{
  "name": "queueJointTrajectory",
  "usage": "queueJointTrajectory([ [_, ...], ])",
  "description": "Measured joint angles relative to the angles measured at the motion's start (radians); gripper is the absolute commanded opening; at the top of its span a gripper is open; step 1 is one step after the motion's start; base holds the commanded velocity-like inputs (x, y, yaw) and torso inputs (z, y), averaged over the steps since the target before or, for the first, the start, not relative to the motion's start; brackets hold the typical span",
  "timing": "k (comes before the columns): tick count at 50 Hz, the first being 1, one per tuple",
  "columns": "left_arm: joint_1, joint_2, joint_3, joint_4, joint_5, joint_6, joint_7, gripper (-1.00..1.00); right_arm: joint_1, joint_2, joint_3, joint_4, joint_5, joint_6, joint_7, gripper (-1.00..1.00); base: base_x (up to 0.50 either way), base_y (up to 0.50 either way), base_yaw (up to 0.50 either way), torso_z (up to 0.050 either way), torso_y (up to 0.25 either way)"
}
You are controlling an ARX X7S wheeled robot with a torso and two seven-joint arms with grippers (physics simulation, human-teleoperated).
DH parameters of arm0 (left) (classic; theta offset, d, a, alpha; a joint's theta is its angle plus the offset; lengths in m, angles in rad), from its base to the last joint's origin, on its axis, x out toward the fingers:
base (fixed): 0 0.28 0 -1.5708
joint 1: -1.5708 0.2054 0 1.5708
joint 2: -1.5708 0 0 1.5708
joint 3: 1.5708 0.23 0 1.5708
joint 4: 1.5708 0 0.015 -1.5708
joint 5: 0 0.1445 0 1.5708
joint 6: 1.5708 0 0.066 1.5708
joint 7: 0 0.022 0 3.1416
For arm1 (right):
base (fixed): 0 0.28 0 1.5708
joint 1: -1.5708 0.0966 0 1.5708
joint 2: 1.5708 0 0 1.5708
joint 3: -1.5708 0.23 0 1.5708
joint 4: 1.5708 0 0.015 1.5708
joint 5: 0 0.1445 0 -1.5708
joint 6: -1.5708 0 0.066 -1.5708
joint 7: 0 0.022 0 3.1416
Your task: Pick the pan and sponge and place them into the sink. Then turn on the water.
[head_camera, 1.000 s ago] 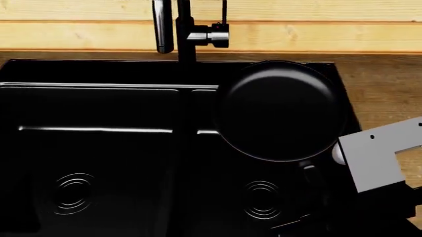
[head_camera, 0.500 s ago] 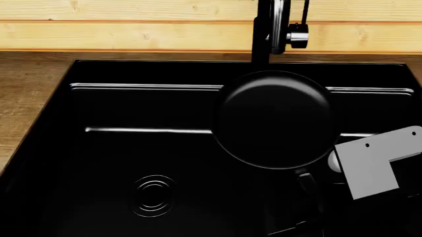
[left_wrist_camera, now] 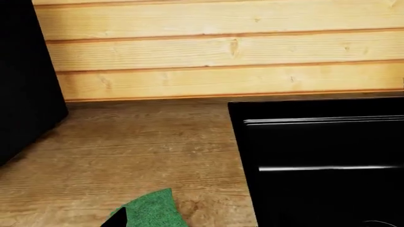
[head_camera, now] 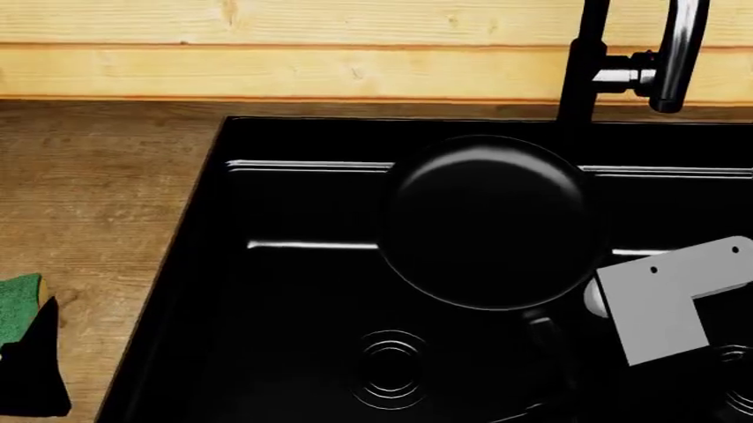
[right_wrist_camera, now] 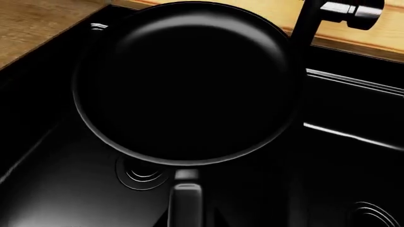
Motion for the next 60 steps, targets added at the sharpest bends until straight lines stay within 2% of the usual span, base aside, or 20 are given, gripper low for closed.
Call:
queueJointTrajectory([
  [16,-0.006,0.002,0.009,0.002,-0.007,-0.003,-0.006,1.00,0.082,-0.063,-0.076,0.090,-0.069,0.044,-0.063,-1.00,0.00,0.00,0.00,0.000,0.002],
  [35,0.001,-0.002,0.007,-0.002,-0.010,0.005,-0.007,1.00,0.264,-0.248,-0.302,0.369,-0.291,0.059,-0.341,-1.00,0.00,0.00,0.00,0.001,0.002],
  [60,0.015,-0.008,0.000,-0.008,-0.013,0.019,-0.006,1.00,0.330,-0.409,-0.496,0.654,-0.501,-0.047,-0.609,-1.00,0.00,0.00,0.00,0.001,0.001],
])
